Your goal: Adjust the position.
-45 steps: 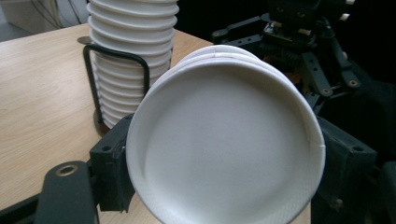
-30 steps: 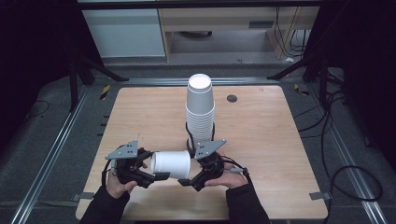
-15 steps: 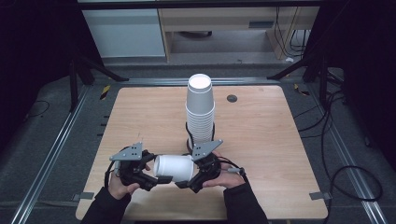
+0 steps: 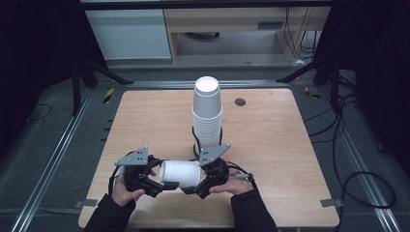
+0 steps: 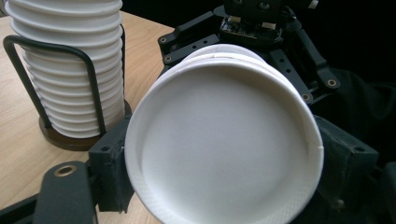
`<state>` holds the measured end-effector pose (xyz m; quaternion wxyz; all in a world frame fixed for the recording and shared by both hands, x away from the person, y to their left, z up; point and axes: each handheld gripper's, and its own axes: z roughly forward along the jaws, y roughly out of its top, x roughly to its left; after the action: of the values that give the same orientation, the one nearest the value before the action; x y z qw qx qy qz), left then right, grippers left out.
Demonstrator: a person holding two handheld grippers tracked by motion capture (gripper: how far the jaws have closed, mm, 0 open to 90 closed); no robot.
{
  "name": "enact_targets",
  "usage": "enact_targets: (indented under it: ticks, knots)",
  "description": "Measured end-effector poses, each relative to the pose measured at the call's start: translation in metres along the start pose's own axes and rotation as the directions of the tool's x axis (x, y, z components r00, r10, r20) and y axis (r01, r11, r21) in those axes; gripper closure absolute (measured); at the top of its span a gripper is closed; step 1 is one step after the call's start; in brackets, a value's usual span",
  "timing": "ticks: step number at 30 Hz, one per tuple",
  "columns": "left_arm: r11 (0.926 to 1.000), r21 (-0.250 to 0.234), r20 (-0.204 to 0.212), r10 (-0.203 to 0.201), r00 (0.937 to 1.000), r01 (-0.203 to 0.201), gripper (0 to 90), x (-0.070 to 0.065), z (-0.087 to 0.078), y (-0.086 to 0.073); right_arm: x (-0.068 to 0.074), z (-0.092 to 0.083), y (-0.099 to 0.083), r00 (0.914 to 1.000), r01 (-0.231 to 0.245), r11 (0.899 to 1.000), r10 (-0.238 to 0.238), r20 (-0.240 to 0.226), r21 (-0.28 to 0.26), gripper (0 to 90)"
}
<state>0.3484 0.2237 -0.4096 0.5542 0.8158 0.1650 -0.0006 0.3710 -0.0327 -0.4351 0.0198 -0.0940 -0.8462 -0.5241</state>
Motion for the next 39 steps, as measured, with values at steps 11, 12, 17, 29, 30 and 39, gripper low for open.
enact_targets:
  ticks: [11, 12, 17, 29, 30, 39]
  knots:
    - [0.9999, -0.014, -0.014, 0.005, 0.9999, -0.005, 19.0, -0.001, -0.011, 0.005, -0.002, -0.007, 0.002, 0.9998, 0.012, 1.0, -0.012, 0.015, 0.021, 7.7]
    - [0.9999, -0.01, -0.014, 0.003, 0.9999, -0.003, 18.9, -0.001, -0.012, 0.005, -0.003, -0.008, 0.002, 0.9998, 0.013, 1.0, -0.014, 0.016, 0.024, 7.7]
    - [1.0, 0.008, -0.033, 0.003, 0.9994, -0.003, 18.3, 0.001, -0.017, 0.005, -0.007, -0.017, 0.008, 0.9982, 0.035, 0.998, -0.038, 0.046, 0.058, 7.7]
    - [0.9885, 0.151, -0.063, 0.013, 0.9979, -0.003, 15.8, 0.007, -0.011, -0.001, -0.013, -0.034, 0.035, 0.9859, 0.119, 0.972, -0.14, 0.092, 0.201, 7.6]
    - [0.9876, 0.157, -0.065, 0.015, 0.9978, -0.004, 15.5, 0.007, -0.01, -0.002, -0.013, -0.032, 0.037, 0.9843, 0.131, 0.967, -0.153, 0.087, 0.218, 7.6]
    - [0.9761, 0.217, -0.039, 0.017, 0.9991, -0.008, 13.5, 0.006, -0.001, -0.004, -0.01, -0.012, 0.044, 0.9786, 0.181, 0.931, -0.202, 0.035, 0.317, 7.6]
